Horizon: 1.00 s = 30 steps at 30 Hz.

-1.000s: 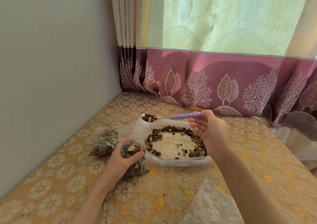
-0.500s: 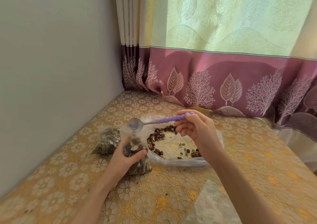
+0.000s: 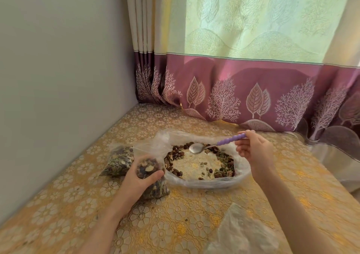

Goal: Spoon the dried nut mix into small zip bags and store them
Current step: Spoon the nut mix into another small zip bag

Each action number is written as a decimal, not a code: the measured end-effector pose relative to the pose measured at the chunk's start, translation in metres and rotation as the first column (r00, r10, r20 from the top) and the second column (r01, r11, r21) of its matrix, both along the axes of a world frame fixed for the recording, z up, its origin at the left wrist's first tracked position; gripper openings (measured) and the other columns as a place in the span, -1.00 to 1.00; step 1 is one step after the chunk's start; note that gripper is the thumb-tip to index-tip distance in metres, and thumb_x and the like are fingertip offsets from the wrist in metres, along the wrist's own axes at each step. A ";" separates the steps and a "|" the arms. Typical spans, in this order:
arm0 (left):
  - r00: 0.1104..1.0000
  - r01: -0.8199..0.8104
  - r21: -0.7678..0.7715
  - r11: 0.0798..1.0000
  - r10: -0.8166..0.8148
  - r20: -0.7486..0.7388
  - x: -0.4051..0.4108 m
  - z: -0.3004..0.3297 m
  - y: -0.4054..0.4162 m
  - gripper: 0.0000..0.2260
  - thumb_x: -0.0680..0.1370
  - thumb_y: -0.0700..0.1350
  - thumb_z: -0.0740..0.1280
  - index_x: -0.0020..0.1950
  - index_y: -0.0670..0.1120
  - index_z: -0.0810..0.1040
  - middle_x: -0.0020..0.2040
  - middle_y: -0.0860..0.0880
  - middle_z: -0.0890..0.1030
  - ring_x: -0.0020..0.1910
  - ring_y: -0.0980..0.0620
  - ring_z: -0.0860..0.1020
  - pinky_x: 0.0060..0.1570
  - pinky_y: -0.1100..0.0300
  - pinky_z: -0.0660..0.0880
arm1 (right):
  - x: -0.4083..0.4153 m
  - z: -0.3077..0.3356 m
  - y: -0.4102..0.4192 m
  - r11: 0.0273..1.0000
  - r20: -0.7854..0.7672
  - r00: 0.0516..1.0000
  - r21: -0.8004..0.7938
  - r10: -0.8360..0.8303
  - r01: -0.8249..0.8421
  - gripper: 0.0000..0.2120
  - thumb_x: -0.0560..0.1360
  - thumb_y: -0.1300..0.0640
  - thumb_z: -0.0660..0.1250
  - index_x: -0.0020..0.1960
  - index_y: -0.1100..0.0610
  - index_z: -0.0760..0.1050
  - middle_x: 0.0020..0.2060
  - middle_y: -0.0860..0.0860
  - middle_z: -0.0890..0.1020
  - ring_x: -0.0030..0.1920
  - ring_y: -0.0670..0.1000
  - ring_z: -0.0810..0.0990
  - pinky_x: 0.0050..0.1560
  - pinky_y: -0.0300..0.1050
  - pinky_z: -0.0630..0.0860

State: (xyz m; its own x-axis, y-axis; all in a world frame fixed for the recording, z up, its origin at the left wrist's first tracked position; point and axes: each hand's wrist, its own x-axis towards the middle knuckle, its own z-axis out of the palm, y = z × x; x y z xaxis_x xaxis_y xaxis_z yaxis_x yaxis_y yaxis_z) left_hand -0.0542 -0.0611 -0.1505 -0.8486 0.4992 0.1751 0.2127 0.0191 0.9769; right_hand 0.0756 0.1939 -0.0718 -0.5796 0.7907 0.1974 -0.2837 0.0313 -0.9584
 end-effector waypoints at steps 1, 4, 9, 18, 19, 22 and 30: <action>1.000 -0.002 0.005 1.000 0.002 0.003 0.000 0.000 0.000 -0.63 0.22 0.11 0.49 -0.03 0.34 0.51 0.05 0.07 0.58 -0.08 0.24 0.58 -0.12 0.26 0.50 | 0.002 -0.004 0.004 0.997 0.033 0.998 0.051 -0.055 0.054 -0.73 0.57 0.21 0.19 -0.24 0.25 0.54 -0.46 0.05 0.59 -0.49 -0.07 0.47 -0.54 -0.32 0.37; 1.000 -0.016 0.013 1.000 0.016 0.006 0.000 0.000 0.002 -0.63 0.20 0.10 0.49 -0.05 0.32 0.52 0.03 0.05 0.59 -0.02 0.13 0.58 -0.09 0.20 0.51 | 0.013 -0.015 0.009 0.975 0.076 0.986 0.176 -0.148 0.132 -0.70 0.58 0.17 0.19 -0.26 0.25 0.53 -0.53 -0.02 0.57 -0.53 -0.12 0.45 -0.56 -0.34 0.35; 1.000 -0.003 0.023 1.000 0.003 0.007 0.000 0.000 0.001 -0.64 0.22 0.08 0.50 -0.03 0.30 0.53 0.03 0.03 0.61 -0.03 0.13 0.60 -0.06 0.16 0.52 | 0.030 -0.034 0.008 0.972 0.083 0.980 0.163 -0.182 0.167 -0.65 0.59 0.14 0.20 -0.30 0.29 0.53 -0.56 0.00 0.55 -0.57 -0.09 0.45 -0.60 -0.31 0.32; 0.999 -0.007 0.030 1.000 0.006 0.032 0.000 0.001 0.003 -0.58 0.15 0.15 0.53 -0.04 0.28 0.54 0.06 -0.04 0.60 0.04 -0.03 0.59 -0.03 0.06 0.54 | 0.053 -0.052 0.010 0.980 0.132 0.972 0.055 -0.195 0.189 -0.64 0.60 0.13 0.20 -0.26 0.31 0.54 -0.56 0.03 0.57 -0.58 -0.08 0.47 -0.63 -0.29 0.34; 0.999 -0.009 0.030 1.000 0.008 0.034 0.000 0.001 0.003 -0.56 0.13 0.18 0.54 -0.04 0.28 0.54 0.06 -0.04 0.60 0.04 -0.03 0.59 -0.03 0.06 0.54 | 0.055 -0.053 0.010 0.975 0.130 0.968 0.077 -0.216 0.207 -0.65 0.60 0.14 0.20 -0.26 0.31 0.55 -0.55 0.05 0.58 -0.58 -0.07 0.48 -0.62 -0.28 0.35; 0.999 -0.009 0.033 0.999 0.008 0.033 0.001 0.001 0.003 -0.57 0.15 0.18 0.57 -0.04 0.27 0.54 0.06 -0.04 0.61 0.05 -0.04 0.59 0.01 0.03 0.53 | 0.061 -0.054 0.007 0.947 0.107 0.949 0.161 -0.295 0.277 -0.67 0.60 0.17 0.20 -0.27 0.28 0.54 -0.49 0.11 0.59 -0.55 -0.03 0.49 -0.58 -0.24 0.38; 1.000 -0.012 0.032 0.999 0.012 0.012 0.002 0.000 0.003 -0.63 0.17 0.13 0.50 -0.06 0.29 0.55 0.04 -0.02 0.61 0.02 -0.01 0.59 -0.06 0.11 0.52 | 0.065 -0.053 -0.006 0.847 0.030 0.903 0.361 -0.428 0.390 -0.73 0.60 0.15 0.19 -0.20 0.26 0.50 -0.43 0.07 0.62 -0.50 -0.03 0.58 -0.51 -0.23 0.49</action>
State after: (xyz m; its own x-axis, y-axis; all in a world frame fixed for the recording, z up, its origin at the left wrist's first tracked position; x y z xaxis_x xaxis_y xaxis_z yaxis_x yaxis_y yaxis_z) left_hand -0.0523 -0.0585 -0.1505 -0.8567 0.4834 0.1803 0.2007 -0.0098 0.9796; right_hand 0.1402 0.1881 -0.1245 -0.2510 0.8561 0.4518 -0.0719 0.4490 -0.8907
